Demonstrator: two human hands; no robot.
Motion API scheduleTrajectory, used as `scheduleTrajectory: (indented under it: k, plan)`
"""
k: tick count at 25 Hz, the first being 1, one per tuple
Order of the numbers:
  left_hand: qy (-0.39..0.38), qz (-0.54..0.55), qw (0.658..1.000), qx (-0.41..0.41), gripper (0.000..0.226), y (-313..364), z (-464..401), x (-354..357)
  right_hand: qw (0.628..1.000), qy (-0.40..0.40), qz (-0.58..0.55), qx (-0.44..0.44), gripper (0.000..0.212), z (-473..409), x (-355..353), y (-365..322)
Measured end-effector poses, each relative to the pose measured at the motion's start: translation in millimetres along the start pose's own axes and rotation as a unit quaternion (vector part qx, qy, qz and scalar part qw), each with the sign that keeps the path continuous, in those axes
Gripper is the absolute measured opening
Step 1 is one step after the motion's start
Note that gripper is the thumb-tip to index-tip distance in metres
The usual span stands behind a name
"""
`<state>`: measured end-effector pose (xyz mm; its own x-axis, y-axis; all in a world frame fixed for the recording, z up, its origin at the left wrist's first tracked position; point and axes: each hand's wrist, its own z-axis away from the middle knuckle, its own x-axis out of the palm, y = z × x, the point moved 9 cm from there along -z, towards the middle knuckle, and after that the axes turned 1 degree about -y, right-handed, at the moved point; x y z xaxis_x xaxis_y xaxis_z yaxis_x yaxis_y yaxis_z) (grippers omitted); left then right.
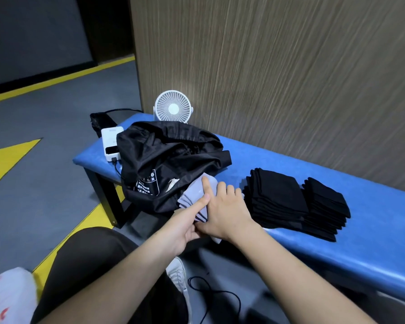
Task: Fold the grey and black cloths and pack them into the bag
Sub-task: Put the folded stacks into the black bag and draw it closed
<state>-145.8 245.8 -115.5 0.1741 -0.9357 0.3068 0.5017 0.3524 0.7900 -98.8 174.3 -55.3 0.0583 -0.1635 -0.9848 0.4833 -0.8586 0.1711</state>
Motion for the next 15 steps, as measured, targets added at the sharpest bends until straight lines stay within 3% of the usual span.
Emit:
scheduleTrajectory:
  k: [4,7,10,14,15]
  plan:
    - [0.001,0.002,0.999,0.042,0.033,13,14,5,0.988,-0.062,-0.142,0.003,0.128,13,-12,20]
    - [-0.023,-0.030,0.996,0.080,0.027,26,35,17,0.937,-0.103,-0.335,-0.005,0.126,32,-28,40]
    - [-0.064,-0.049,0.987,0.142,0.028,51,61,30,0.838,-0.061,-0.542,0.004,0.115,45,-49,58]
    - [-0.115,-0.073,0.971,0.198,0.034,95,79,31,0.683,-0.062,-0.728,0.000,0.052,50,-73,57]
    - [-0.112,-0.088,0.970,0.197,0.033,104,76,28,0.651,-0.071,-0.755,0.002,0.045,46,-76,53]
